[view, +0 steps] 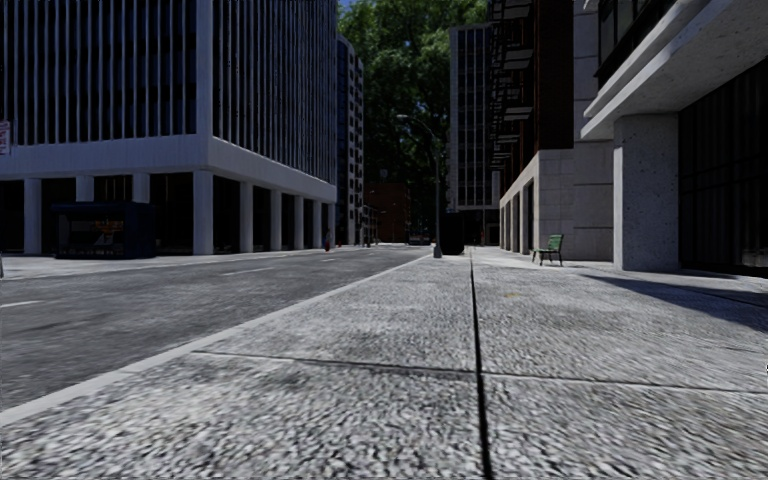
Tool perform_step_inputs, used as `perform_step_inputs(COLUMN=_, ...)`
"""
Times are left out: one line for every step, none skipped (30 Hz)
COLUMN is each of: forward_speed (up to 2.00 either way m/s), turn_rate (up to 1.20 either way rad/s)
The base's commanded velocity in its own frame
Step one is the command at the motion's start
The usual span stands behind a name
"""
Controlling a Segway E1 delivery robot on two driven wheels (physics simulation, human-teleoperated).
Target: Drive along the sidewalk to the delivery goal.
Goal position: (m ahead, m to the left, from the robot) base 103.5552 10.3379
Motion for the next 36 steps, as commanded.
perform_step_inputs(forward_speed=2.00, turn_rate=-0.46)
perform_step_inputs(forward_speed=2.00, turn_rate=-0.46)
perform_step_inputs(forward_speed=2.00, turn_rate=-0.46)
perform_step_inputs(forward_speed=2.00, turn_rate=-0.46)
perform_step_inputs(forward_speed=2.00, turn_rate=-0.46)
perform_step_inputs(forward_speed=2.00, turn_rate=-0.46)
perform_step_inputs(forward_speed=2.00, turn_rate=-0.46)
perform_step_inputs(forward_speed=2.00, turn_rate=-0.46)
perform_step_inputs(forward_speed=2.00, turn_rate=-0.46)
perform_step_inputs(forward_speed=2.00, turn_rate=-0.46)
perform_step_inputs(forward_speed=2.00, turn_rate=-0.46)
perform_step_inputs(forward_speed=2.00, turn_rate=-0.46)
perform_step_inputs(forward_speed=2.00, turn_rate=-0.46)
perform_step_inputs(forward_speed=2.00, turn_rate=-0.46)
perform_step_inputs(forward_speed=2.00, turn_rate=-0.46)
perform_step_inputs(forward_speed=2.00, turn_rate=-0.46)
perform_step_inputs(forward_speed=2.00, turn_rate=-0.46)
perform_step_inputs(forward_speed=2.00, turn_rate=-0.46)
perform_step_inputs(forward_speed=2.00, turn_rate=-0.46)
perform_step_inputs(forward_speed=2.00, turn_rate=-0.46)
perform_step_inputs(forward_speed=2.00, turn_rate=-0.46)
perform_step_inputs(forward_speed=2.00, turn_rate=-0.43)
perform_step_inputs(forward_speed=2.00, turn_rate=-0.27)
perform_step_inputs(forward_speed=2.00, turn_rate=0.00)
perform_step_inputs(forward_speed=2.00, turn_rate=0.00)
perform_step_inputs(forward_speed=2.00, turn_rate=0.00)
perform_step_inputs(forward_speed=2.00, turn_rate=0.00)
perform_step_inputs(forward_speed=2.00, turn_rate=0.00)
perform_step_inputs(forward_speed=2.00, turn_rate=0.00)
perform_step_inputs(forward_speed=2.00, turn_rate=0.00)
perform_step_inputs(forward_speed=2.00, turn_rate=0.00)
perform_step_inputs(forward_speed=2.00, turn_rate=0.00)
perform_step_inputs(forward_speed=2.00, turn_rate=0.00)
perform_step_inputs(forward_speed=2.00, turn_rate=0.00)
perform_step_inputs(forward_speed=2.00, turn_rate=0.00)
perform_step_inputs(forward_speed=2.00, turn_rate=0.00)
